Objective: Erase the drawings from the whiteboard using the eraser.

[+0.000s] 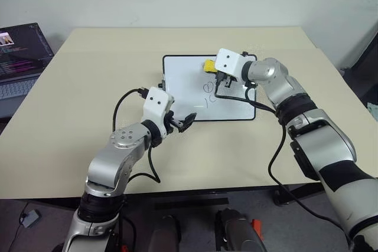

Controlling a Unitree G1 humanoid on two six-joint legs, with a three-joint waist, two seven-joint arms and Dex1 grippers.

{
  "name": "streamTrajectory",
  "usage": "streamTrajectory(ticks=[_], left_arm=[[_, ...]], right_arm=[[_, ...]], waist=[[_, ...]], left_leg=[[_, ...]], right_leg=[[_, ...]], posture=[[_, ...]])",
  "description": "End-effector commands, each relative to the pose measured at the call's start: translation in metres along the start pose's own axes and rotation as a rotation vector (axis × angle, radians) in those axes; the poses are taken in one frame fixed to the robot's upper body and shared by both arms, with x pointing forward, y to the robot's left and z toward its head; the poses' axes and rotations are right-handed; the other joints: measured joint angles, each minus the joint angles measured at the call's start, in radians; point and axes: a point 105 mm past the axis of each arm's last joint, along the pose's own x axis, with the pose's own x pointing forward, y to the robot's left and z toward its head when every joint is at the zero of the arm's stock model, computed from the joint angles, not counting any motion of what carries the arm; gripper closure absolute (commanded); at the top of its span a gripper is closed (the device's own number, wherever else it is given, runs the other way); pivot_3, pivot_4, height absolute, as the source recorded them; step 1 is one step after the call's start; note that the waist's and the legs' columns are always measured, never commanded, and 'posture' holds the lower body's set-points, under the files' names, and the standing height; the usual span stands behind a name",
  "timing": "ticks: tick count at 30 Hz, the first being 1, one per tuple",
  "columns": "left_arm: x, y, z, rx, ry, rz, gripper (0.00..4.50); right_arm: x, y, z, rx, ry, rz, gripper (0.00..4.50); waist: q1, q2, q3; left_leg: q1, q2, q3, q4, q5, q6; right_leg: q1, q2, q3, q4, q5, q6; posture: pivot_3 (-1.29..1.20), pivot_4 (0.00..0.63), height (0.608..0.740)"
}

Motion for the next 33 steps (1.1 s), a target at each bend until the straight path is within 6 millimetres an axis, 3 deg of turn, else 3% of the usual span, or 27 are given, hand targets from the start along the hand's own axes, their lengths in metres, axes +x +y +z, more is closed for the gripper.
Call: streamTrajectory(ticks=[1,12,22,33], left_arm=[[-0.001,0.004,0.019,0.020,-0.043,0.048,0.00],[0.005,0.002,0.024,-0.072,0.012,0.098,0.00],[0.007,0.004,0.045,-0.068,-0.021,0.098,0.00],[0.008,0.012,0.069,-0.144,-0.042,0.156,0.00]], right_arm=[[-0.003,-0.016,0.017,-0.043,-0.041,-0.042,3.38],[-0.005,-0.023,0.010,-0.101,0.007,-0.068,3.38],[-0.007,-0.032,0.004,-0.156,0.046,-0.131,3.38],[-0.001,-0.010,-0.007,-0.257,0.089,-0.059,3.38]], waist=[[0.000,0.000,0.000],[0.000,0.000,0.000],[0.000,0.000,0.000],[0.000,0.000,0.000]], left_leg=[[0.000,0.000,0.000,0.000,0.000,0.000],[0.000,0.000,0.000,0.000,0.000,0.000],[0.000,0.000,-0.001,0.000,0.000,0.000],[0.001,0.000,-0.001,0.000,0.000,0.000]], right_leg=[[0.000,0.000,0.000,0.000,0.000,0.000],[0.000,0.000,0.000,0.000,0.000,0.001],[0.000,0.000,0.000,-0.001,0.000,0.001],[0.001,0.000,0.000,0.000,0.001,0.001]], posture=[[0.00,0.150,0.740],[0.00,0.150,0.740],[0.00,0.150,0.740],[0.00,0.150,0.740]])
